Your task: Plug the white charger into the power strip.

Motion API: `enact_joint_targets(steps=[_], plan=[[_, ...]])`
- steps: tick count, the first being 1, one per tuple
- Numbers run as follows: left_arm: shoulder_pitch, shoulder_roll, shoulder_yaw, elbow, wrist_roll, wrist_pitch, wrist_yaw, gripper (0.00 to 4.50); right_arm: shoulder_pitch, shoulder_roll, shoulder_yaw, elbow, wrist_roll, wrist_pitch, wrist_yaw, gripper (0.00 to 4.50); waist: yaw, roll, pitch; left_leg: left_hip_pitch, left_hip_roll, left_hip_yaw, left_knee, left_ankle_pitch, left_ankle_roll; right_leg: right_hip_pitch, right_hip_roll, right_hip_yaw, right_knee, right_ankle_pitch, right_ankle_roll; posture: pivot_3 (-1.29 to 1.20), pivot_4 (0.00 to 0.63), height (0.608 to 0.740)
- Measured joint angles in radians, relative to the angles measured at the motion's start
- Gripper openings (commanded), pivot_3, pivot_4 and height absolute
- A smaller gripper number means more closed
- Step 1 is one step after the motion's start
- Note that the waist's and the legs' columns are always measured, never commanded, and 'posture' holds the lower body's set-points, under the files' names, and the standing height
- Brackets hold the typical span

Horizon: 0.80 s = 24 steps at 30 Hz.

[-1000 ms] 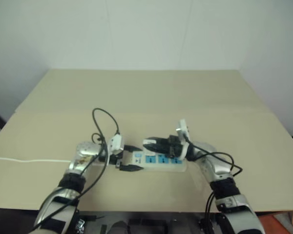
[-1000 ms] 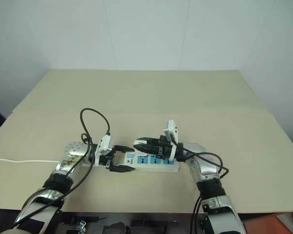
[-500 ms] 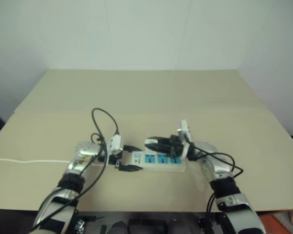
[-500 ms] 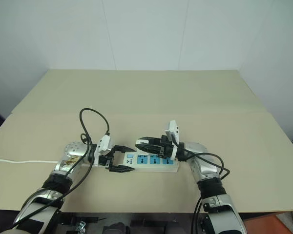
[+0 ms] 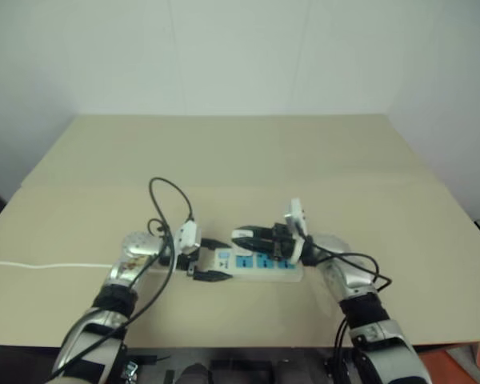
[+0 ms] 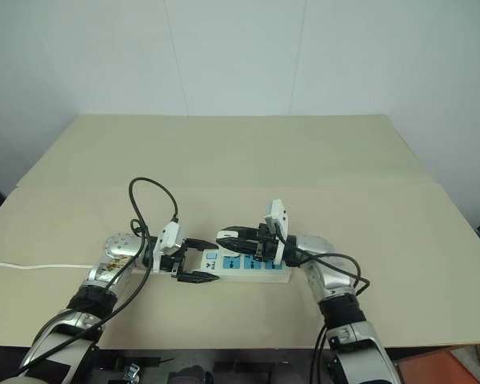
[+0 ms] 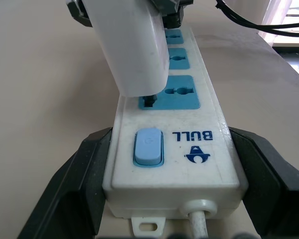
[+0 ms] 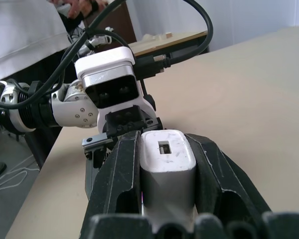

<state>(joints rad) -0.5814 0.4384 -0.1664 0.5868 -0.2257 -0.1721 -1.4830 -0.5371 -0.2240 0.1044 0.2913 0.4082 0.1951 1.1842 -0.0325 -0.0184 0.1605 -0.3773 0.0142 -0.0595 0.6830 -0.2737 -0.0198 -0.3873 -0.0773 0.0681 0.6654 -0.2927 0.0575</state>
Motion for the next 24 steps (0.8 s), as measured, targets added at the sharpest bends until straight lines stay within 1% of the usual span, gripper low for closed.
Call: enact_joint_targets(steps=[8, 19, 24], plan=[[0.0, -0.001, -0.002, 0.0, 0.0, -0.003, 0.0, 3.26, 0.012, -0.022, 0.002, 0.008, -0.004, -0.032, 0.013, 1.12, 0.001, 0.0, 0.0, 0.0, 0.0, 0.0, 0.0, 0.0, 0.0, 0.001, 0.0, 0.0, 0.0, 0.0, 0.0, 0.0, 0.15, 0.74], [0.0, -0.002, -0.006, -0.002, 0.0, -0.004, -0.001, 3.26, 0.025, -0.024, 0.006, 0.033, -0.003, -0.072, 0.024, 1.12, 0.002, 0.0, 0.0, 0.0, 0.0, 0.0, -0.001, 0.0, 0.0, 0.0, 0.0, 0.0, -0.001, 0.0, 0.0, 0.0, 0.15, 0.74], [0.0, -0.002, -0.007, -0.004, 0.0, -0.004, -0.001, 3.26, 0.037, -0.018, 0.008, 0.054, -0.004, -0.143, 0.042, 1.12, 0.002, 0.0, 0.0, 0.0, 0.0, 0.0, -0.001, 0.0, 0.0, 0.001, 0.0, 0.0, -0.001, 0.0, 0.0, 0.0, 0.15, 0.74]])
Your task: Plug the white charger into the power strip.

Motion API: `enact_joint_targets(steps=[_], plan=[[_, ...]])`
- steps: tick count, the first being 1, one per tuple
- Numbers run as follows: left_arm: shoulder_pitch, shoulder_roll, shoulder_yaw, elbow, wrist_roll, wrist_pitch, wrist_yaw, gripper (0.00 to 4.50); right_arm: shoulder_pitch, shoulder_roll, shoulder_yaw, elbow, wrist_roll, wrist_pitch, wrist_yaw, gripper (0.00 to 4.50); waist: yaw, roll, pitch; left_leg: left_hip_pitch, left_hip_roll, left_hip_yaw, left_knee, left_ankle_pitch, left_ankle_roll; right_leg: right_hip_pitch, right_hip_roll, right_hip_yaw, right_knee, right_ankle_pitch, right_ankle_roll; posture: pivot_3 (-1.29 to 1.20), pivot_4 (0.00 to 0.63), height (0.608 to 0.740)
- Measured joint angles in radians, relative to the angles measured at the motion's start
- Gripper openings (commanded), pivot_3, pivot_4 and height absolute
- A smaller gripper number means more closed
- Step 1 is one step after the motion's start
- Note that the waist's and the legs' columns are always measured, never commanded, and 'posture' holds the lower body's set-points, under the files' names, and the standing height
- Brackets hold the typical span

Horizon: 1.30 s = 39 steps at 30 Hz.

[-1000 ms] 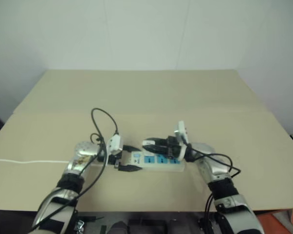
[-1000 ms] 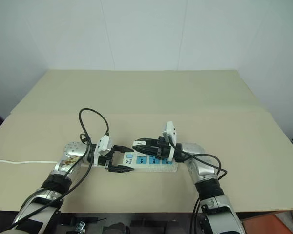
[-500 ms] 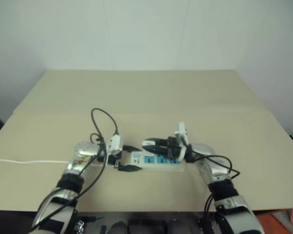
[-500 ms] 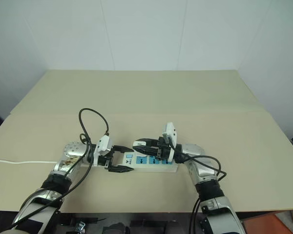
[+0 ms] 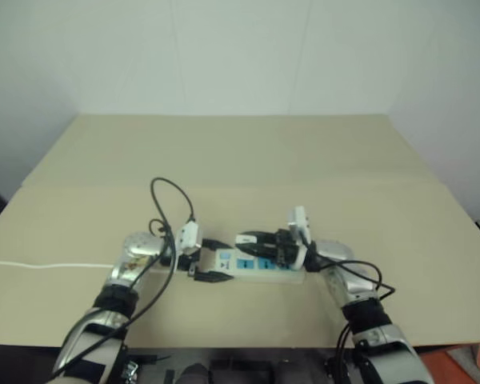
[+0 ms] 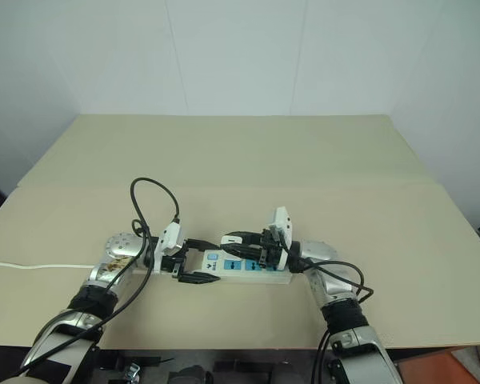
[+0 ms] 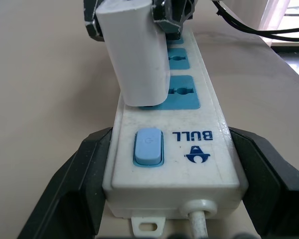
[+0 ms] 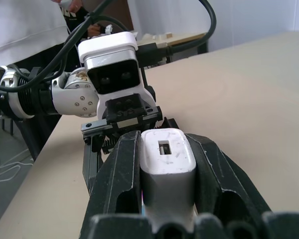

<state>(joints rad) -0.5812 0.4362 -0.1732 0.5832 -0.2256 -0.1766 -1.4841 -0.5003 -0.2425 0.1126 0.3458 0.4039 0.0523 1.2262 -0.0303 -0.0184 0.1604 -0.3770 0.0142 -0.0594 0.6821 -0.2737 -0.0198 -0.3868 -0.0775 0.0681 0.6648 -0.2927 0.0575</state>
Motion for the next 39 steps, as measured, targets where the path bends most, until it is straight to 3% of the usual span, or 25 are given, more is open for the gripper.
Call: enact_joint_targets(steps=[11, 20, 39], plan=[[0.005, 0.008, -0.001, 0.002, 0.002, 0.0, 0.002, 3.26, -0.039, -0.004, 0.052, 0.092, -0.039, -0.136, 0.039, 1.12, -0.006, 0.0, -0.001, 0.006, 0.0, 0.001, -0.002, 0.0, 0.0, 0.004, 0.0, 0.0, 0.0, 0.0, 0.0, 0.0, 0.15, 0.74], [0.006, 0.013, 0.0, 0.006, 0.024, 0.001, 0.01, 3.26, -0.065, -0.001, 0.072, 0.149, -0.045, -0.132, 0.037, 1.12, -0.013, 0.001, -0.002, 0.022, 0.001, 0.001, -0.006, 0.0, 0.0, 0.021, 0.001, 0.0, -0.005, -0.001, 0.0, 0.0, 0.15, 0.74], [0.013, 0.015, 0.001, 0.006, 0.031, 0.007, 0.015, 3.26, -0.05, 0.001, 0.106, 0.181, -0.078, -0.29, 0.017, 1.12, -0.015, 0.001, -0.012, 0.025, 0.002, 0.001, -0.008, 0.0, 0.0, 0.024, 0.001, 0.0, -0.007, -0.001, 0.0, 0.0, 0.15, 0.74]])
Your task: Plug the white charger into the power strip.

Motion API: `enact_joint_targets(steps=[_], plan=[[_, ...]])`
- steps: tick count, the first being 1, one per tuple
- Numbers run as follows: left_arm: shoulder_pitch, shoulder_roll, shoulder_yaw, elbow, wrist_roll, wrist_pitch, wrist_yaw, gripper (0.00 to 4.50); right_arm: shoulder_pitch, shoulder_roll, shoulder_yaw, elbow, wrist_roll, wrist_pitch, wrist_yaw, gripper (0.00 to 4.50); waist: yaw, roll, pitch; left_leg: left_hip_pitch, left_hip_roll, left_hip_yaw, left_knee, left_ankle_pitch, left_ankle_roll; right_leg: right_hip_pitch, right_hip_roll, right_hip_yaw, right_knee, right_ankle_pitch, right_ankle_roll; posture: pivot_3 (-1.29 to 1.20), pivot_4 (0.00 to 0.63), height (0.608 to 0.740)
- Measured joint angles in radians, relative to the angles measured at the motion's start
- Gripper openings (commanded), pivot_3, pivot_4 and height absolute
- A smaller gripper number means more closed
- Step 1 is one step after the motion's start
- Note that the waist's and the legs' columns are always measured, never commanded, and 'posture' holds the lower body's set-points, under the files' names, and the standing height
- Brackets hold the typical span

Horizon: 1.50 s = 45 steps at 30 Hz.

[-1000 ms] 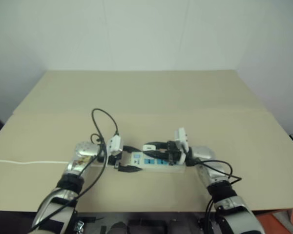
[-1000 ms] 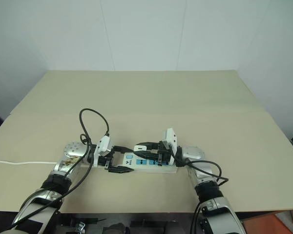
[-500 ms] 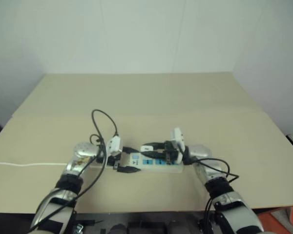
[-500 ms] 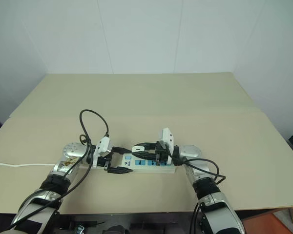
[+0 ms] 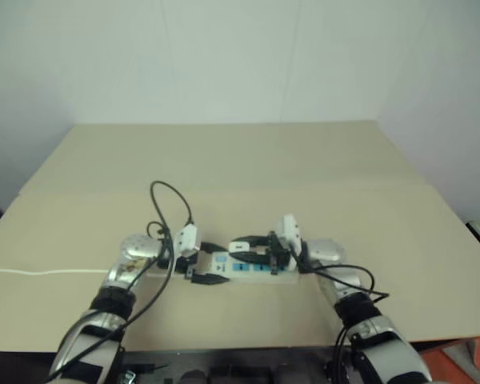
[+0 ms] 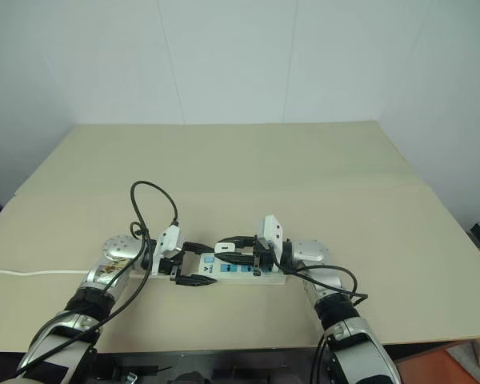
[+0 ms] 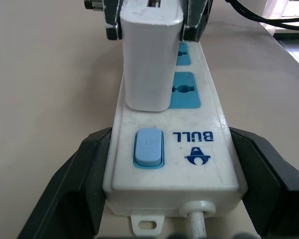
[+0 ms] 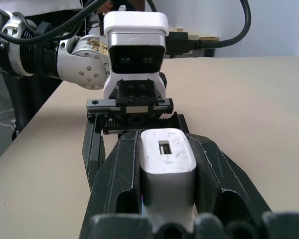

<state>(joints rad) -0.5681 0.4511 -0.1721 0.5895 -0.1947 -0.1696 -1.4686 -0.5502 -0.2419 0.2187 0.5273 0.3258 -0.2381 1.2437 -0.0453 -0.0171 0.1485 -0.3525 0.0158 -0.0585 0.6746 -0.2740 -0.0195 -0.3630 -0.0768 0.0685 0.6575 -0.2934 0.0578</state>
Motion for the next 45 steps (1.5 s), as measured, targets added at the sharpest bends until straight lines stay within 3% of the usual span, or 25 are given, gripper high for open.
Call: enact_joint_targets(steps=[21, 31, 45], plan=[[0.02, 0.001, 0.0, -0.003, 0.001, 0.005, 0.013, 3.26, -0.025, -0.005, 0.013, 0.006, 0.0, 0.102, -0.001, 1.12, -0.002, -0.001, -0.009, 0.014, 0.001, 0.0, -0.014, 0.0, 0.0, 0.012, 0.0, 0.0, -0.009, 0.0, 0.0, 0.0, 0.15, 0.74], [0.027, -0.004, -0.001, -0.01, 0.0, 0.0, 0.019, 3.26, -0.019, -0.029, 0.025, 0.014, -0.05, 0.106, -0.026, 4.46, 0.001, -0.007, -0.013, 0.014, 0.001, 0.0, -0.016, 0.0, 0.0, 0.012, 0.0, 0.0, -0.011, 0.0, -0.001, 0.0, 0.15, 0.74], [0.025, -0.006, -0.002, -0.01, 0.0, -0.003, 0.018, 3.26, -0.009, -0.034, -0.002, 0.01, -0.065, 0.081, -0.037, 4.46, 0.003, -0.007, -0.013, 0.013, 0.001, 0.0, -0.016, 0.0, 0.0, 0.011, 0.0, 0.0, -0.012, 0.0, -0.001, 0.0, 0.15, 0.74]])
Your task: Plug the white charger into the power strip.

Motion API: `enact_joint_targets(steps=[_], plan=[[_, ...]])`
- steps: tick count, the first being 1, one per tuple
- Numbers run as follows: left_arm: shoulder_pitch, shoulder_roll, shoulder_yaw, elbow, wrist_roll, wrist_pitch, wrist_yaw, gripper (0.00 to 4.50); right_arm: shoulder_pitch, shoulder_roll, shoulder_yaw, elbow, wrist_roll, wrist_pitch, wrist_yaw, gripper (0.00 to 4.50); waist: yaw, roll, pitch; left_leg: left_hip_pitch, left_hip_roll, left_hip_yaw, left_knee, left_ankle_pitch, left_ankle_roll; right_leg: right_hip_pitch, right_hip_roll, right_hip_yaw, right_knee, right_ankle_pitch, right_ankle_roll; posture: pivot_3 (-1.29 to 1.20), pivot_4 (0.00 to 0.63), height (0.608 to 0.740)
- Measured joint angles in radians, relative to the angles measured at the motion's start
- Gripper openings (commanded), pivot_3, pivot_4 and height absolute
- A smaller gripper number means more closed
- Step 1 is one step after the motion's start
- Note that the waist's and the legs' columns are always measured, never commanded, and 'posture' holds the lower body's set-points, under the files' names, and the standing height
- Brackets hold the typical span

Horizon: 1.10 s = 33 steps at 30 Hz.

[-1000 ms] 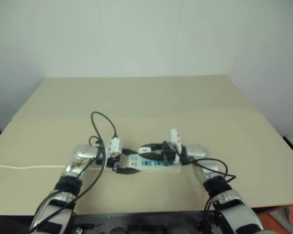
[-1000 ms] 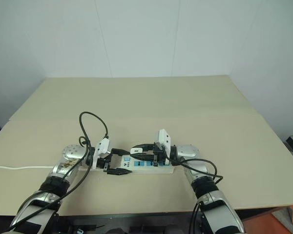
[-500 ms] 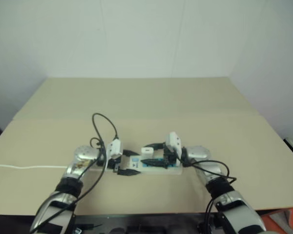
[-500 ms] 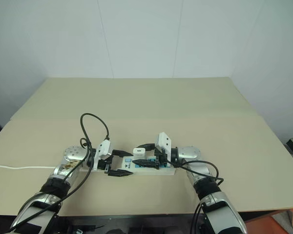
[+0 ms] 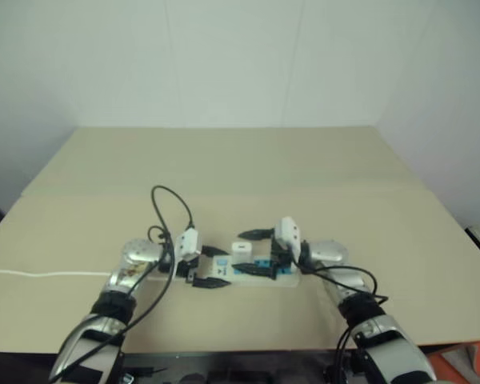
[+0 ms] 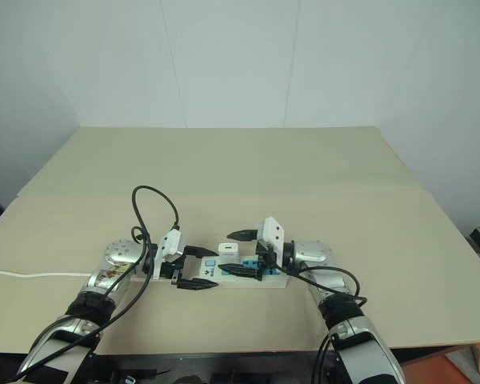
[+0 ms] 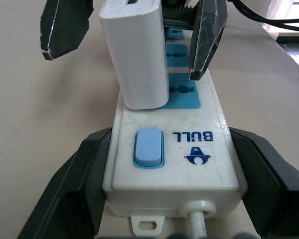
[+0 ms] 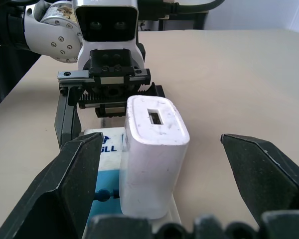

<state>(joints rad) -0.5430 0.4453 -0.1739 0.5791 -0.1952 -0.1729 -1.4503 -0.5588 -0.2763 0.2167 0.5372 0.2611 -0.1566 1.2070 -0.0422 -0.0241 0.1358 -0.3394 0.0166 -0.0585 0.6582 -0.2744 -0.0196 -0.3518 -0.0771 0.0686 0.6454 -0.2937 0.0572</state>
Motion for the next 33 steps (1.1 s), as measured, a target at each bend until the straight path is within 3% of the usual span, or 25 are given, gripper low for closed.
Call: enact_joint_targets(steps=[13, 33], plan=[[-0.008, -0.009, 0.001, -0.008, -0.011, -0.005, -0.033, 3.26, 0.035, -0.124, -0.04, -0.201, 0.048, 0.228, 0.06, 4.46, 0.01, 0.005, 0.004, -0.02, -0.001, -0.001, 0.001, 0.0, 0.0, -0.018, 0.0, -0.001, -0.002, 0.0, 0.0, 0.0, 0.15, 0.74], [0.001, -0.011, 0.001, -0.037, -0.012, -0.002, -0.024, 3.26, 0.007, -0.099, -0.052, -0.333, 0.083, 0.399, -0.011, 4.46, 0.015, 0.008, 0.011, -0.023, -0.001, -0.001, 0.001, 0.0, 0.0, -0.02, 0.0, -0.001, -0.002, 0.0, 0.0, 0.0, 0.15, 0.74]])
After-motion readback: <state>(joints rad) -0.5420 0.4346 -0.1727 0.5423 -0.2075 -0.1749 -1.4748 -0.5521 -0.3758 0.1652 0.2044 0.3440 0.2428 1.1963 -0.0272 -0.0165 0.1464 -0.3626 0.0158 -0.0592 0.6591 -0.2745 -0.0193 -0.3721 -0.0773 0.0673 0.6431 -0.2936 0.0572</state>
